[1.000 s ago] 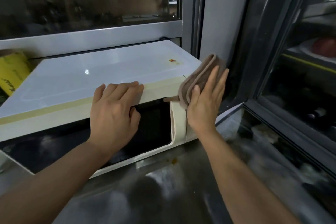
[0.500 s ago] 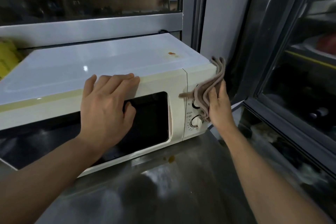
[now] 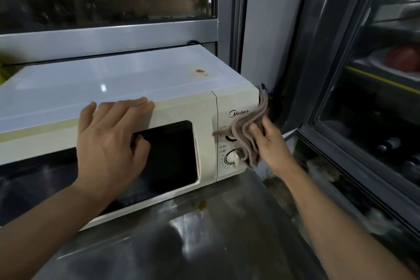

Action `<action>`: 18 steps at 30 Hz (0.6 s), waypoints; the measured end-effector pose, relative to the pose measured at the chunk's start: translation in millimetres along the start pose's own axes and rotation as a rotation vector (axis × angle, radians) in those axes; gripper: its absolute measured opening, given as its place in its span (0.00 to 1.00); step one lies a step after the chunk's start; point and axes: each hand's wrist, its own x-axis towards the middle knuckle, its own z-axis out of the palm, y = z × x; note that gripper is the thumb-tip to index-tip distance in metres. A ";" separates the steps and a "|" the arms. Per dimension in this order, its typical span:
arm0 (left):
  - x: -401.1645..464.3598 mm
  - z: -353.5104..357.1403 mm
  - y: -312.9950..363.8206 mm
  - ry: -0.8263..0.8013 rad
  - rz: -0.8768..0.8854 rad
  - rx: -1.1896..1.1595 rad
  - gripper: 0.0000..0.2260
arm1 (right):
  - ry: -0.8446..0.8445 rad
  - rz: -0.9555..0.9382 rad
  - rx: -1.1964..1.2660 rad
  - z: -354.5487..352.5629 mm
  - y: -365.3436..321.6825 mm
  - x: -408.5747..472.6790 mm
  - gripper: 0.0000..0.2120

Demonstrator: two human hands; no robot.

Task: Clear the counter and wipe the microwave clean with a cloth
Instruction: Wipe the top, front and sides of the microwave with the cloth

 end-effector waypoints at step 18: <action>-1.3 0.0 7.8 0.008 -0.055 -0.001 0.22 | 0.486 -0.156 -0.324 6.7 -22.4 -25.7 0.27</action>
